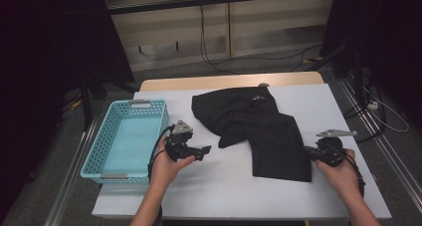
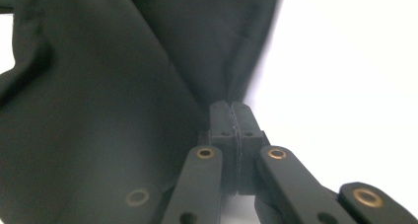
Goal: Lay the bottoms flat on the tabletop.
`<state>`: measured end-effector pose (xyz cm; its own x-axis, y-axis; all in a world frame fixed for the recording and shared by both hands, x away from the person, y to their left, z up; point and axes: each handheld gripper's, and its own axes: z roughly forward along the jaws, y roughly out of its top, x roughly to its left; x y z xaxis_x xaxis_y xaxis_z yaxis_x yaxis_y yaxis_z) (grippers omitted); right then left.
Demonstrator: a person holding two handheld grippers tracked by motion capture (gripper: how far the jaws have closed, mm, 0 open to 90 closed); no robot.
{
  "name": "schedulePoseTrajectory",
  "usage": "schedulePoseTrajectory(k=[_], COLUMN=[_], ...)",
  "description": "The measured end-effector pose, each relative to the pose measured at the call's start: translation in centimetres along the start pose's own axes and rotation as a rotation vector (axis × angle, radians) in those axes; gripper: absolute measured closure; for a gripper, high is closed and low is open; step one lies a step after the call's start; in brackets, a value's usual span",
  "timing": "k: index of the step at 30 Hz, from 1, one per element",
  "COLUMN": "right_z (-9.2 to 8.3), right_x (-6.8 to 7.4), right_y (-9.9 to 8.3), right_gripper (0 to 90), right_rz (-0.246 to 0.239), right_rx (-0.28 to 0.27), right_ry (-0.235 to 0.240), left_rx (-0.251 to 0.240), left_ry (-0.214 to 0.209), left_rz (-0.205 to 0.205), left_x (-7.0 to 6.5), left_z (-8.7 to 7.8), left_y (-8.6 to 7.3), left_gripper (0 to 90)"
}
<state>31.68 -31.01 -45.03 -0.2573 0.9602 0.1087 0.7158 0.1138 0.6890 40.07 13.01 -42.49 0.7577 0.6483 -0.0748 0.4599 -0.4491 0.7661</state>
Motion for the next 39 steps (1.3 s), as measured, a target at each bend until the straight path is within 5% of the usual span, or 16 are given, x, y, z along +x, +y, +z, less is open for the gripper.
schedulePoseTrajectory(k=[6,9,14,16,24,27,31,35,39], right_z=[-0.8,-0.9,-0.8,-0.6,1.1,2.3,2.8,2.8,2.7], right_x=[-2.9,-2.8,-0.2,1.4,8.3,10.1,11.0,10.2,10.0], right_y=[-0.9,-1.0,-0.1,0.3,1.0,0.7,0.5,0.4,0.5], right_gripper=[89.6,77.9,60.5,56.7,61.6,62.8,68.0,84.4,87.8], right_rz=[0.036,0.004,-0.078,-0.107,-0.225,-0.276,-0.333,-0.302,-0.299], right_rx=[0.002,-0.010,-0.034,-0.048,-0.043,-0.003,0.015,0.002,0.010], right_ry=[-0.038,-0.072,-0.066,-0.028,0.186,0.212,0.174,0.166,0.177], left_rx=[0.007,0.007,0.011,0.009,0.007,0.003,0.008,0.008,0.006], left_ry=[-0.007,-0.014,-0.017,-0.017,-0.022,-0.016,-0.023,-0.021,-0.020], left_rz=[0.004,0.006,-0.002,-0.006,-0.006,-0.005,-0.008,-0.007,0.004], left_x=[-0.1,-0.2,-0.1,-0.1,-0.3,-0.2,-0.4,-0.6,-0.9], left_z=[0.3,0.4,0.4,0.4,0.3,0.3,0.4,0.9,1.4], left_y=[0.1,0.2,0.2,0.2,0.3,0.2,0.2,0.2,0.2], left_gripper=[11.8,11.8,11.8,11.8,11.7,11.7,11.7,11.7,12.1])
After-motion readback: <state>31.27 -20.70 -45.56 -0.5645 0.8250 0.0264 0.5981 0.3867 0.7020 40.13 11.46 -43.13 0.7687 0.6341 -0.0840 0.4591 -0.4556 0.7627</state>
